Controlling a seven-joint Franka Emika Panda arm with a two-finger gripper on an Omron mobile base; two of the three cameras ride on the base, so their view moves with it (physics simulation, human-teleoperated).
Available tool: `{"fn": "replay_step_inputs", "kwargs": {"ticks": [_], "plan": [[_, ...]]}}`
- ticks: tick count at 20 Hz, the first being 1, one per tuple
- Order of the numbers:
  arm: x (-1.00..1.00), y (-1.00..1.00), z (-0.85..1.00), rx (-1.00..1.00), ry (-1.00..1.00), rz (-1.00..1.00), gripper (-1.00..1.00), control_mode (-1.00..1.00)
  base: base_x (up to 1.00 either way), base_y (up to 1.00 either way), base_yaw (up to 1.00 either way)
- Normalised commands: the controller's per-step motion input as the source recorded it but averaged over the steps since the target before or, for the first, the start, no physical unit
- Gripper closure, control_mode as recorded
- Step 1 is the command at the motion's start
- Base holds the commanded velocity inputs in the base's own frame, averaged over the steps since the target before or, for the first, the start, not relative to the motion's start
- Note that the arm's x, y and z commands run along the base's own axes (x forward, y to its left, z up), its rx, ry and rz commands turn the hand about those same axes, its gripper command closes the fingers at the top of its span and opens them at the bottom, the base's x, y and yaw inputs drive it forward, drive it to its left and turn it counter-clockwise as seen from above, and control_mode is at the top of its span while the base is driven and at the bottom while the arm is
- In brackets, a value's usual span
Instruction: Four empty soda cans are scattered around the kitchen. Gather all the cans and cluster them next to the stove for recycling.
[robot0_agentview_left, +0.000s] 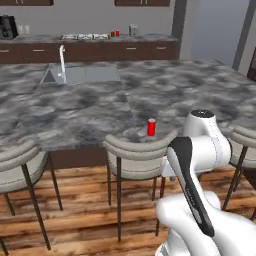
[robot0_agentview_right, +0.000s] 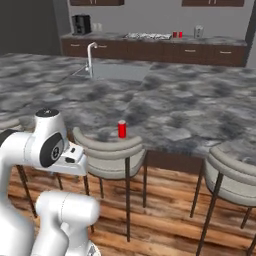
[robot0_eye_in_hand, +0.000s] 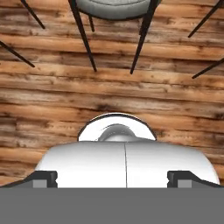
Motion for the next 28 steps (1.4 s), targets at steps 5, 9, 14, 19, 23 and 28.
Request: {"fn": "replay_step_inputs", "kwargs": {"ticks": [5, 9, 14, 19, 23, 28], "plan": [[0.00, 0.00, 0.00, 0.00, 0.00, 0.00, -1.00, 1.00, 0.81, 0.29, -0.31], [0.00, 0.00, 0.00, 0.00, 0.00, 0.00, -1.00, 1.00, 0.58, 0.00, -0.13], [0.00, 0.00, 0.00, 0.00, 0.00, 0.00, -1.00, 1.00, 0.60, 0.00, -0.06], [0.00, 0.00, 0.00, 0.00, 0.00, 0.00, -1.00, 1.00, 0.40, 0.00, -0.04], [0.00, 0.00, 0.00, 0.00, 0.00, 0.00, -1.00, 1.00, 0.22, 0.00, 0.00], [0.56, 0.00, 0.02, 0.00, 0.00, 0.00, -1.00, -1.00, 0.00, 0.00, 0.00]]}}
